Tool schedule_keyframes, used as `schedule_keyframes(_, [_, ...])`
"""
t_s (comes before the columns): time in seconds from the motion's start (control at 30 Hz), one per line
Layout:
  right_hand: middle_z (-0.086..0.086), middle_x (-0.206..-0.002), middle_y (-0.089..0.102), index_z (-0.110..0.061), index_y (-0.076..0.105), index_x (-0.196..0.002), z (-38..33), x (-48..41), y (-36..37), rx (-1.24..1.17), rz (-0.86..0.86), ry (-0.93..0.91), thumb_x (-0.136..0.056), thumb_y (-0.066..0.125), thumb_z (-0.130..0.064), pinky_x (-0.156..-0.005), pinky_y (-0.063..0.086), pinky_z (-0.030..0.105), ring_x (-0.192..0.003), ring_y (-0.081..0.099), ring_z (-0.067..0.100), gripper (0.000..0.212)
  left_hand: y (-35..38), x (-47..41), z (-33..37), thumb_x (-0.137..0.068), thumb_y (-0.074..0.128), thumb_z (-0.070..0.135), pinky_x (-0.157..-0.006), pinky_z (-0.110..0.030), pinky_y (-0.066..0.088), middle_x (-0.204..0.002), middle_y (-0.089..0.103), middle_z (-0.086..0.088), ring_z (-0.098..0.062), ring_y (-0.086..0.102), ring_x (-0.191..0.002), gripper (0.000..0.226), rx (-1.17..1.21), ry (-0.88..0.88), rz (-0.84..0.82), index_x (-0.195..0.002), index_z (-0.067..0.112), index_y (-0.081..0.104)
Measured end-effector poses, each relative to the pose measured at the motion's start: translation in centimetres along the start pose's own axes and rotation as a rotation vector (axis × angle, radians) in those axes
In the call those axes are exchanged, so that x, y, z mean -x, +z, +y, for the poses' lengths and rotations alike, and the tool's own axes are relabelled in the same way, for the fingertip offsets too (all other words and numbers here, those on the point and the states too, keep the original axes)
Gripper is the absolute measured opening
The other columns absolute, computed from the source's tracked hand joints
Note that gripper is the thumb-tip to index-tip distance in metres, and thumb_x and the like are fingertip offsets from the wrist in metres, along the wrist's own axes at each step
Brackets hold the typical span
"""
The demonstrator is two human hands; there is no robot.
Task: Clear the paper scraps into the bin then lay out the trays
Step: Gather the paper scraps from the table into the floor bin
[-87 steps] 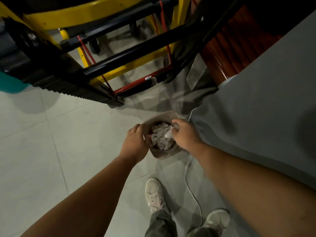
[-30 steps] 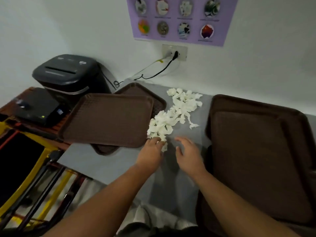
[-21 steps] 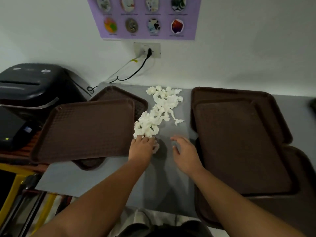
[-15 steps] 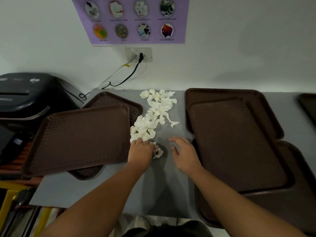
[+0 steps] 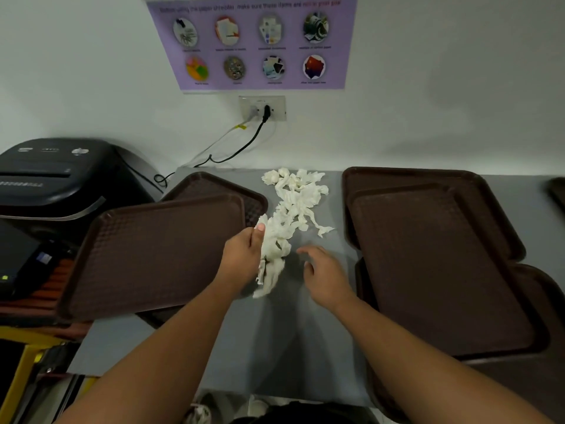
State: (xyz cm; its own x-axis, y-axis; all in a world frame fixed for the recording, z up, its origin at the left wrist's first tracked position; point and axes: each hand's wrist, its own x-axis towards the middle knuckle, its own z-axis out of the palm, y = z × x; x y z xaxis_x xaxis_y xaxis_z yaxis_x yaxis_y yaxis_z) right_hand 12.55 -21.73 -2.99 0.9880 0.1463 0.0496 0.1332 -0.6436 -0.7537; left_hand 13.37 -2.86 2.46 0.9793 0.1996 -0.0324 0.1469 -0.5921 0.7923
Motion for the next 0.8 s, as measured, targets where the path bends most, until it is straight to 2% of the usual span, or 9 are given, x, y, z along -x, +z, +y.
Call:
schedule_keyframes(0.1, [-0.002,-0.120,0.061,-0.022,0.062,-0.119,-0.3,-0.8,1.0,0.013,-0.017,0.034,-0.090,0.046,-0.004,-0.096,0.048,0.033,-0.107,0.059,0.016,0.037,0.5,0.4,-0.8,-0.100,0.052,0.037,-0.064,-0.028,0.043,-0.072,0.063,0.000,-0.011,0.055,-0.065,0.033,-0.128,0.088,-0.112,-0.083,0.011,0.063])
schedule_keyframes(0.2, [-0.001,-0.119,0.062,-0.023,0.063,-0.116,-0.2,-1.2,1.4,0.030,-0.034,0.063,-0.089,0.044,-0.002,-0.096,0.048,0.034,-0.108,0.058,0.017,0.039,1.9,1.8,-2.5,-0.093,0.063,0.030,-0.074,-0.029,0.049,-0.088,0.065,0.004,-0.011,0.059,-0.076,0.017,-0.214,0.243,-0.179,-0.099,0.015,0.067])
schedule_keyframes(0.27, [0.001,-0.120,0.061,-0.021,0.063,-0.117,0.1,-1.1,1.3,0.033,-0.045,0.065,-0.088,0.044,0.000,-0.097,0.048,0.034,-0.109,0.058,0.018,0.041,2.8,2.9,-3.7,-0.086,0.067,0.033,-0.087,-0.035,0.050,-0.106,0.063,-0.002,-0.017,0.059,-0.093,0.034,-0.300,0.362,-0.263,-0.116,0.015,0.065])
schedule_keyframes(0.33, [0.001,-0.122,0.060,-0.021,0.062,-0.119,0.4,-1.0,1.2,0.032,-0.053,0.076,-0.088,0.043,0.000,-0.098,0.047,0.033,-0.110,0.057,0.017,0.042,3.7,3.7,-4.7,-0.083,0.068,0.030,-0.098,-0.034,0.045,-0.124,0.057,-0.006,-0.023,0.053,-0.111,0.051,-0.391,0.435,-0.372,-0.130,0.013,0.057])
schedule_keyframes(0.43, [-0.001,-0.125,0.059,-0.022,0.061,-0.121,1.2,-0.9,1.0,0.040,-0.060,0.084,-0.090,0.042,-0.002,-0.098,0.046,0.032,-0.111,0.057,0.016,0.041,5.3,4.3,-5.6,-0.085,0.057,0.024,-0.098,-0.037,0.043,-0.127,0.054,-0.009,-0.030,0.052,-0.110,0.048,-0.576,0.496,-0.432,-0.132,0.014,0.056])
schedule_keyframes(0.5, [-0.002,-0.126,0.058,-0.022,0.060,-0.122,1.6,-0.9,0.8,0.047,-0.065,0.089,-0.092,0.042,-0.003,-0.098,0.046,0.031,-0.111,0.056,0.014,0.040,5.8,4.3,-5.8,-0.090,0.044,0.027,-0.093,-0.042,0.045,-0.119,0.057,-0.012,-0.033,0.055,-0.103,0.039,-0.633,0.474,-0.422,-0.121,0.010,0.062])
schedule_keyframes(0.6, [-0.003,-0.126,0.058,-0.023,0.060,-0.122,1.9,-0.9,0.4,0.041,-0.061,0.069,-0.092,0.043,-0.003,-0.098,0.046,0.029,-0.111,0.057,0.013,0.039,5.7,4.2,-4.4,-0.092,0.050,0.014,-0.085,-0.034,0.040,-0.113,0.058,-0.011,-0.032,0.057,-0.102,0.026,-0.670,0.393,-0.384,-0.116,0.011,0.060])
schedule_keyframes(0.67, [-0.003,-0.125,0.059,-0.023,0.061,-0.121,1.9,-1.0,0.3,0.048,-0.055,0.052,-0.091,0.044,-0.003,-0.099,0.047,0.031,-0.112,0.057,0.014,0.039,5.4,3.9,-3.6,-0.088,0.053,0.006,-0.081,-0.035,0.041,-0.113,0.059,-0.010,-0.031,0.058,-0.101,0.031,-0.559,0.320,-0.324,-0.117,0.013,0.059])
schedule_keyframes(0.8, [-0.001,-0.122,0.061,-0.020,0.062,-0.118,1.2,-1.6,0.7,0.060,-0.062,0.043,-0.092,0.046,-0.006,-0.098,0.047,0.032,-0.110,0.058,0.016,0.034,3.1,3.1,-2.0,-0.086,0.052,0.000,-0.085,-0.031,0.044,-0.114,0.059,-0.007,-0.027,0.060,-0.101,0.037,-0.262,0.159,-0.178,-0.118,0.015,0.060])
